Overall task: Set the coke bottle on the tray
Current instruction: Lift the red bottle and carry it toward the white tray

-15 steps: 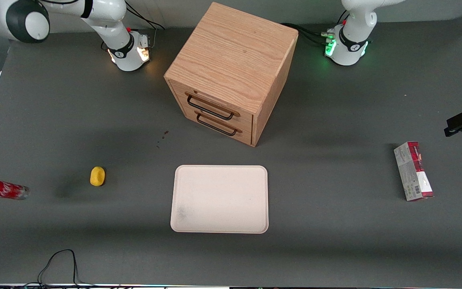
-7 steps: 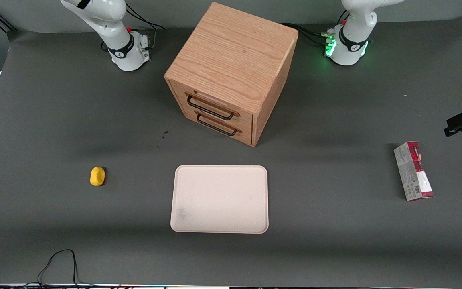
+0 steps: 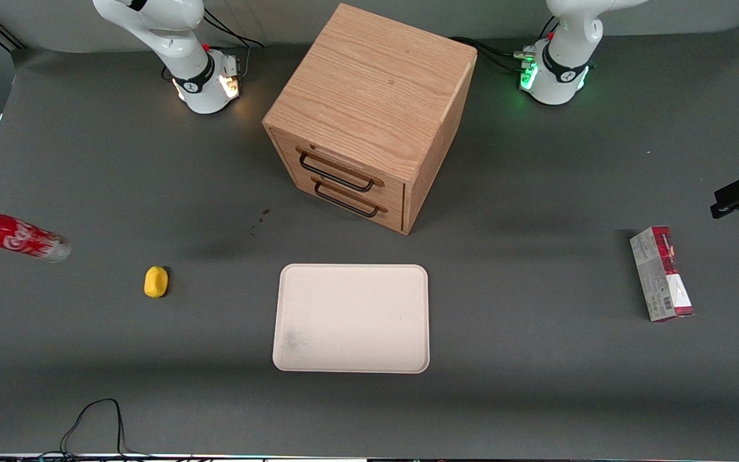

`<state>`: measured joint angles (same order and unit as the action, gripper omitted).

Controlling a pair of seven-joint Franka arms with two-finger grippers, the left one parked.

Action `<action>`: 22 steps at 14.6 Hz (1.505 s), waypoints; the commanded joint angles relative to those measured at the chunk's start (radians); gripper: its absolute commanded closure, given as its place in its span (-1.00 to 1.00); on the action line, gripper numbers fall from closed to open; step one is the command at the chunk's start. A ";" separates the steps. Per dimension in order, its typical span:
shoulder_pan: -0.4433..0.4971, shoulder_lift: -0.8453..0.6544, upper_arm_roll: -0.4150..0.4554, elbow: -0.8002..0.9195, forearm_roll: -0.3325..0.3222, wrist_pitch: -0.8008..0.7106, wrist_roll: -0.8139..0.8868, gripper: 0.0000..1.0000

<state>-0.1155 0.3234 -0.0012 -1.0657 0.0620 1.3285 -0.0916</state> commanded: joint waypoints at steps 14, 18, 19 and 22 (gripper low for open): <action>0.588 0.220 -0.008 0.122 -0.054 0.190 0.590 1.00; 0.599 0.273 -0.008 0.125 -0.054 0.245 0.570 1.00; 0.597 0.299 -0.010 0.130 -0.054 0.276 0.564 1.00; 0.577 0.437 -0.013 0.252 -0.054 0.307 0.524 1.00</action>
<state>0.4756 0.6385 -0.0117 -0.9701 0.0191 1.6350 0.4667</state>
